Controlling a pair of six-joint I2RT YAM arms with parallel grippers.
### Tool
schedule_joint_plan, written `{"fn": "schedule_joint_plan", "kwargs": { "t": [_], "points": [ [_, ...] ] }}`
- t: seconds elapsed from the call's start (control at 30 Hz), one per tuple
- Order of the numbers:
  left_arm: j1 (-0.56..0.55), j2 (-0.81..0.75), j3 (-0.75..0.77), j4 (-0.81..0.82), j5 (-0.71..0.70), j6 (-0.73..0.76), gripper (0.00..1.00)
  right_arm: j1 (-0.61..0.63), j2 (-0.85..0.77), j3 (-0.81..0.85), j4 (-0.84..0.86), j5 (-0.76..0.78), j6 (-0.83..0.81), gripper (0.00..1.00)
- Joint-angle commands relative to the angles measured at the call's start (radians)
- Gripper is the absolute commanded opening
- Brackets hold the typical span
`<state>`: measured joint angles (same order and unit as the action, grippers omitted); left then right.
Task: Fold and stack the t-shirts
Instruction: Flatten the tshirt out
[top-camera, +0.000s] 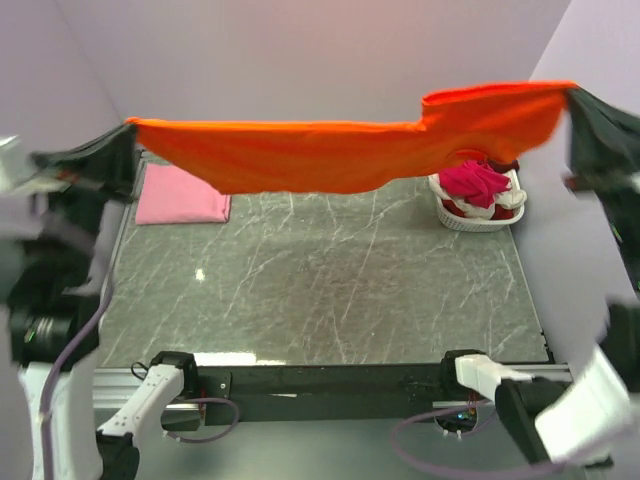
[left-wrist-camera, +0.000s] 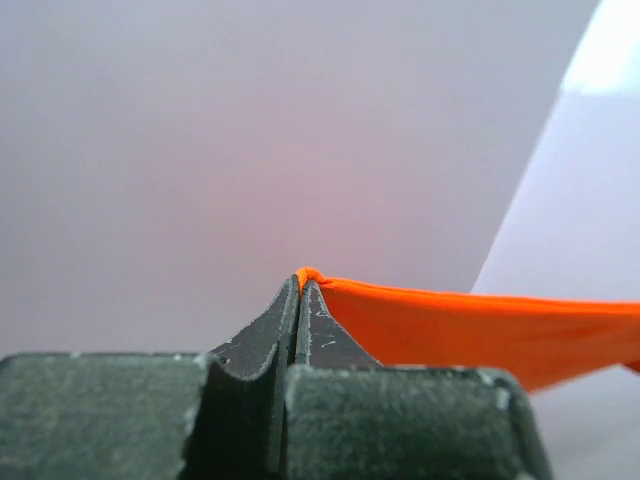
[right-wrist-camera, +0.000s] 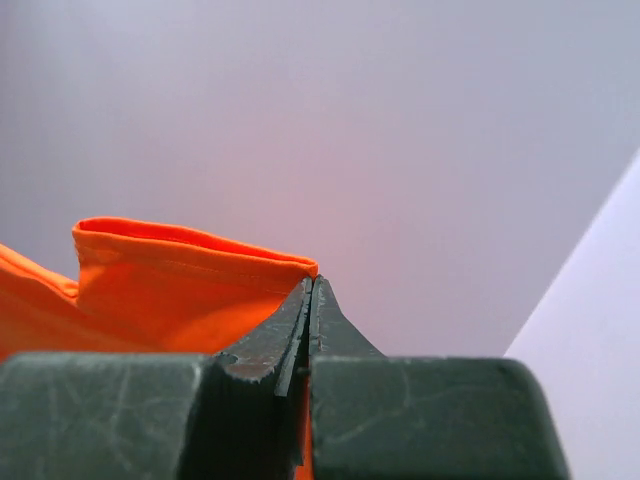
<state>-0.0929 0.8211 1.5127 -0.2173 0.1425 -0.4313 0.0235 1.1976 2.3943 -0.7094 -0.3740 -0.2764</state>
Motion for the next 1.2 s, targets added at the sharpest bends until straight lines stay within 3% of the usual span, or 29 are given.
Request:
{"fn": "schedule_joint_plan", "kwargs": {
  "t": [0.0, 0.23, 0.43, 0.6, 0.83, 0.97, 1.03, 1.17],
  "points": [
    [-0.001, -0.068, 0.088, 0.032, -0.012, -0.053, 0.0, -0.005, -0.062, 0.017, 0.033, 0.049, 0.065, 0.0],
    [-0.001, -0.114, 0.193, -0.002, 0.019, -0.087, 0.0, -0.007, -0.145, 0.092, 0.087, 0.152, 0.075, 0.0],
    [-0.001, -0.145, 0.147, -0.001, 0.016, -0.09, 0.0, -0.005, -0.142, 0.004, 0.093, 0.161, 0.071, 0.0],
    [-0.001, -0.18, -0.038, -0.008, -0.015, -0.052, 0.0, -0.007, -0.09, -0.138, 0.07, 0.075, 0.085, 0.0],
    [-0.001, -0.191, -0.494, 0.068, -0.075, -0.047, 0.0, -0.005, -0.021, -0.622, 0.2, -0.106, 0.12, 0.0],
    [-0.001, -0.067, -0.724, 0.148, -0.127, -0.076, 0.0, 0.032, 0.144, -0.813, 0.341, -0.152, 0.122, 0.0],
    [-0.001, 0.011, -0.762, 0.191, -0.139, -0.098, 0.0, 0.05, 0.229, -0.866, 0.385, -0.144, 0.109, 0.0],
    [0.001, 0.334, -0.752, 0.262, -0.21, -0.093, 0.0, 0.102, 0.574, -0.796, 0.403, -0.103, 0.046, 0.0]
  ]
}}
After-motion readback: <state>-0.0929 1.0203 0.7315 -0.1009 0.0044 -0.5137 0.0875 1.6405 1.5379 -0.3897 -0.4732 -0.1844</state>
